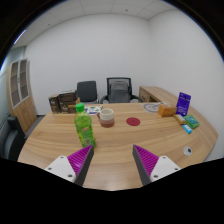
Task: Pour water
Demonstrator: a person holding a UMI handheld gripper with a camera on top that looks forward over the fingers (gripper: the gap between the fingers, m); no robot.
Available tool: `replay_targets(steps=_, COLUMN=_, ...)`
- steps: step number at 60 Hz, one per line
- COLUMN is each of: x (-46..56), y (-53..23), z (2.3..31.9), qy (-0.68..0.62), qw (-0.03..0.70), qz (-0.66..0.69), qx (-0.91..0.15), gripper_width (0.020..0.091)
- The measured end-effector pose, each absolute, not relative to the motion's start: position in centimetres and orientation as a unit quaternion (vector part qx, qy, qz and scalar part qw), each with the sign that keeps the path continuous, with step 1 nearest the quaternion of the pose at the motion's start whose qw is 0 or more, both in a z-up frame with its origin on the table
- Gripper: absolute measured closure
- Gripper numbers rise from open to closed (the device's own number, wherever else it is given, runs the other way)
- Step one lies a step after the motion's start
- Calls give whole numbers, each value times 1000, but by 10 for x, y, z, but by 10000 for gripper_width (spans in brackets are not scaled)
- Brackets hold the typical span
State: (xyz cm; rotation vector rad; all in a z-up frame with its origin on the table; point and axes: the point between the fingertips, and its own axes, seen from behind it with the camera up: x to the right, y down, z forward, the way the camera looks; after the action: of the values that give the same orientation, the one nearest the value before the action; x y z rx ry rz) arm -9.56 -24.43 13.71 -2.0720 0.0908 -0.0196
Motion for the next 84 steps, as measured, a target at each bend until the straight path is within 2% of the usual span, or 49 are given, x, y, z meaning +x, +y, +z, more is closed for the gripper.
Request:
replay_targets(steps=3, x=-105, y=-244, z=134, qy=26, qw=508, qz=2, qx=-861, gripper_width=299)
replay_targets(steps=5, x=-133, y=-236, z=115, qy=25, qw=510, qz=9, qx=-860, gripper_width=300)
replay_targets(steps=16, x=-189, y=-185, z=80, qy=18, qw=528, qz=34, qx=-848, gripper_width=290)
replay_targets(steps=34, x=-208, y=-90, z=76, qy=-1, qw=579, qz=29, qx=-815, gripper_width=301)
replay_targets(steps=38, x=-208, y=-77, z=77, qy=-1, qw=592, qz=24, qx=-805, gripper_width=339)
replay_targets(steps=40, x=-208, y=-72, z=76, qy=-2, qw=598, qz=23, qx=-801, gripper_width=409)
replay_targets(steps=43, x=-208, y=-67, z=77, qy=-4, qw=609, qz=23, qx=-793, gripper_width=564)
replay_targets(steps=44, x=-208, y=-65, z=77, qy=-4, qw=613, qz=20, qx=-790, gripper_width=584)
replay_targets(steps=53, x=-213, y=-60, z=81, qy=-6, qw=642, qz=28, qx=-766, gripper_width=630)
replay_targets(steps=59, x=-206, y=-61, z=79, qy=-6, qw=642, qz=7, qx=-766, gripper_width=708)
replay_targets(steps=61, x=-206, y=-61, z=79, qy=-6, qw=641, qz=2, qx=-768, gripper_width=709)
replay_targets(steps=62, x=-206, y=-62, z=79, qy=-3, qw=640, qz=1, qx=-768, gripper_width=737)
replay_targets(steps=74, x=-202, y=-63, z=78, qy=6, qw=640, qz=3, qx=-769, gripper_width=737)
replay_targets(steps=84, x=-216, y=-60, z=82, qy=41, qw=600, qz=57, qx=-797, gripper_width=736)
